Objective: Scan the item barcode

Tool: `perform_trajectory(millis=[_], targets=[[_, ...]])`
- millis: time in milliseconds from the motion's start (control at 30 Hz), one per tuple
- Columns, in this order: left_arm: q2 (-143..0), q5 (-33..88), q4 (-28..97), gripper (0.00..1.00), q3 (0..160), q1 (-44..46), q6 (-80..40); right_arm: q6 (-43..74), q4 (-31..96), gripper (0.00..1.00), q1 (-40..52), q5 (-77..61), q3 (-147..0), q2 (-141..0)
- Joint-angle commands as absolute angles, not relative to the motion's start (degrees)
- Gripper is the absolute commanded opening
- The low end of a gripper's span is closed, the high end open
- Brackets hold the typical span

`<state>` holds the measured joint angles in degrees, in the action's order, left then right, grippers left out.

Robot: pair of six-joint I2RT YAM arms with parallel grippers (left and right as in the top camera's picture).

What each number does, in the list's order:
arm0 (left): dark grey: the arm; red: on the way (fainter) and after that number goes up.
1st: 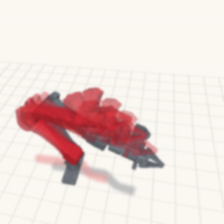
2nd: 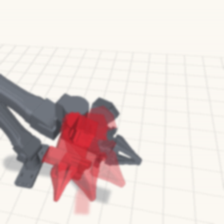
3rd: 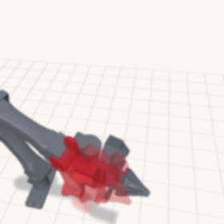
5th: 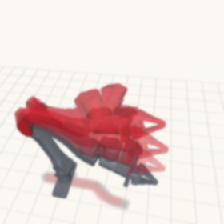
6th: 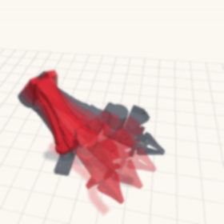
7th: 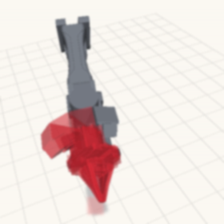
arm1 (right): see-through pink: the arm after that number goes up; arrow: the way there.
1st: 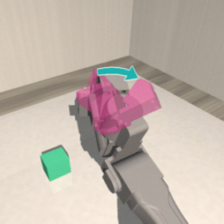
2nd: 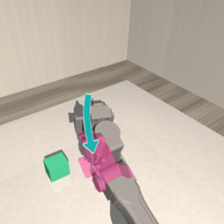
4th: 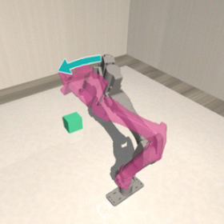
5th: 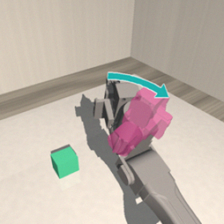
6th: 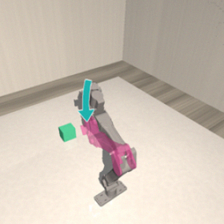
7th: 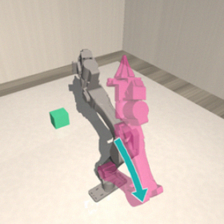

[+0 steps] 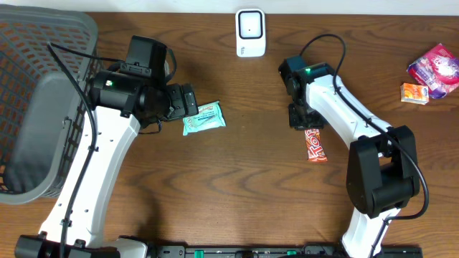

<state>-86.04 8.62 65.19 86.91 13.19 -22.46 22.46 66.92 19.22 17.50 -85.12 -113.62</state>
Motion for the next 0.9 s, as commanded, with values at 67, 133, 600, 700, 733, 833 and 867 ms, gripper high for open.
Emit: perform_trajectory(millis=[67, 133, 600, 700, 733, 833, 867], targets=[[-86.08, 8.08, 65.32, 0.98, 87.22, 13.08, -22.31, 22.68, 66.83, 0.06, 18.76, 14.22, -81.73, -113.71], [-86.08, 8.08, 65.32, 0.98, 87.22, 13.08, -22.31, 22.7, 66.41, 0.07, 18.79, 12.91, -79.83, -113.71], [-86.08, 8.08, 65.32, 0.98, 87.22, 13.08, -22.31, 23.07, 46.59, 0.13, 18.85, -3.01, -71.92, -113.71], [-86.08, 8.08, 65.32, 0.98, 87.22, 13.08, -22.31, 23.09, 42.39, 0.13, 18.83, -10.55, -72.75, -113.71], [-86.08, 8.08, 65.32, 0.98, 87.22, 13.08, -22.31, 23.07, 42.94, 0.14, 18.79, -11.05, -73.6, -113.71], [-86.08, 8.08, 65.34, 0.98, 87.22, 13.08, -22.31, 22.02, 45.91, 0.17, 18.41, -10.85, -76.64, -113.69], [-86.08, 8.08, 65.32, 0.98, 87.22, 13.08, -22.31, 21.69, 47.57, 0.18, 18.24, -10.81, -77.89, -113.69]])
